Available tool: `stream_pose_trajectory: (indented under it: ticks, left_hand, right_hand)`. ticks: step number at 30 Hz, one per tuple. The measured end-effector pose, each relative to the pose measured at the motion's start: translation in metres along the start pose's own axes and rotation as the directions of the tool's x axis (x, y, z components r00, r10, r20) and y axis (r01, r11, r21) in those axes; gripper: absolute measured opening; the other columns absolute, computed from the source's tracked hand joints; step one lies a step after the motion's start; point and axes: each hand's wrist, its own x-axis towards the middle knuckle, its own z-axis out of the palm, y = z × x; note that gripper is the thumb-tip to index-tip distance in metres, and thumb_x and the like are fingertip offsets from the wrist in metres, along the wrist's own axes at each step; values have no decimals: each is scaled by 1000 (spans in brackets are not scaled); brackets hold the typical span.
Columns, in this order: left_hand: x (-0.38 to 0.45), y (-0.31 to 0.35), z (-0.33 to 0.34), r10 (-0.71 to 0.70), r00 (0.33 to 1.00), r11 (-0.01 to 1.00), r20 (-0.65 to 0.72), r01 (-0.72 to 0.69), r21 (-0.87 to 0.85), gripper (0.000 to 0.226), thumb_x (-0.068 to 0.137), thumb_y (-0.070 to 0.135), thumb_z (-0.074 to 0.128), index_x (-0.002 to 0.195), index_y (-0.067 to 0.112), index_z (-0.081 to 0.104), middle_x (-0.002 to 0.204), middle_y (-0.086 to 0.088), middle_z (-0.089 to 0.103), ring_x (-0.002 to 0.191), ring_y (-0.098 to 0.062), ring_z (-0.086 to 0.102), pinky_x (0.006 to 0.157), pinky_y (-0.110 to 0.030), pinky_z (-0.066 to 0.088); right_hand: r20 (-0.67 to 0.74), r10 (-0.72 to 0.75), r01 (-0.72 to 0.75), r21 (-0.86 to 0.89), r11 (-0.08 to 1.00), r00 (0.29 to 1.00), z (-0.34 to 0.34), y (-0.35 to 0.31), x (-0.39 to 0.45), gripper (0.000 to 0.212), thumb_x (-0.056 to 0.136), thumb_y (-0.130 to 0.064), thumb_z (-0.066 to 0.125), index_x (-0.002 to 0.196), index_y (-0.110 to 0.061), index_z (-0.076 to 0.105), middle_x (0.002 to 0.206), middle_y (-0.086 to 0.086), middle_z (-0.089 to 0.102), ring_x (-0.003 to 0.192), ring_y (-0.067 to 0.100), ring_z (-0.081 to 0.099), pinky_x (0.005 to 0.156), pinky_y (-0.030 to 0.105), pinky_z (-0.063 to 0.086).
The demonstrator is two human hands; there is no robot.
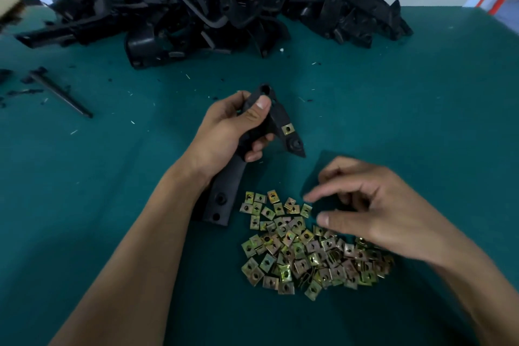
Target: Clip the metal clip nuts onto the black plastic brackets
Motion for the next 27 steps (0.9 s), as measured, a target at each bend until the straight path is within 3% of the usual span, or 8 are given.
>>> stream_pose_trajectory:
  ticks: [4,7,10,12,17,19,24,27]
  left_hand:
    - [0,0,1,-5,1000,1000,-1,5,11,23,97,25,58,92,6,48,68,-9,58,51,-20,41,44,-26,35]
    - [1,0,0,-7,1000,1000,3,7,10,22,97,25,59,92,5,49,68,-10,58,50,-20,42,44,-25,35]
    - [2,0,-2,-16,999,1000,41,15,23,22,97,26,58,91,6,50,68,-9,58,50,-18,43,44,-25,36]
    - [1,-2,-4,-24,996,999,87,20,39,22,98,26,58,89,8,50,70,-9,59,50,-18,44,44,-26,37]
    - [1,-3,-3,-22,990,997,140,11,77,23,96,25,57,100,4,50,71,-10,60,50,-16,47,43,-23,38]
    - [2,-3,-3,-14,989,996,147,1,91,24,96,24,57,102,2,50,71,-9,61,50,-16,48,42,-23,39]
    - [1,-5,-2,-11,991,994,134,-3,106,23,95,21,57,103,0,51,74,-11,60,50,-16,48,43,-24,39]
    - [2,-6,-3,7,992,993,128,-22,113,30,95,21,58,104,-7,50,83,-33,56,50,-16,48,43,-24,39]
  right_hand:
    - [-83,-28,15,-157,987,996,12,-11,7,14,75,-44,82,83,-37,73,93,-12,60,85,11,60,69,28,44]
    - [-35,-49,43,-147,988,998,10,-9,9,16,77,-46,77,81,-35,67,87,-11,61,67,11,54,60,26,42]
    - [-98,-40,46,64,997,994,3,-2,9,9,77,-38,75,78,-31,69,75,3,63,60,16,55,53,30,47]
    - [-198,-30,85,280,956,980,-1,2,14,8,77,-26,77,80,-21,71,76,10,67,61,17,59,51,24,50]
    - [-380,151,179,702,689,913,-12,8,42,25,73,-11,78,97,-9,73,79,8,70,68,16,62,63,21,53]
    - [-384,196,186,757,627,902,-11,4,58,28,77,-6,73,105,-5,74,81,8,69,70,16,61,66,22,53]
    - [-296,126,200,848,491,947,9,-11,86,16,82,-5,68,94,-9,77,86,12,73,72,18,68,67,29,60]
    - [-251,48,209,884,418,967,9,-12,84,17,87,-4,65,92,-13,78,90,11,76,69,15,71,62,28,60]
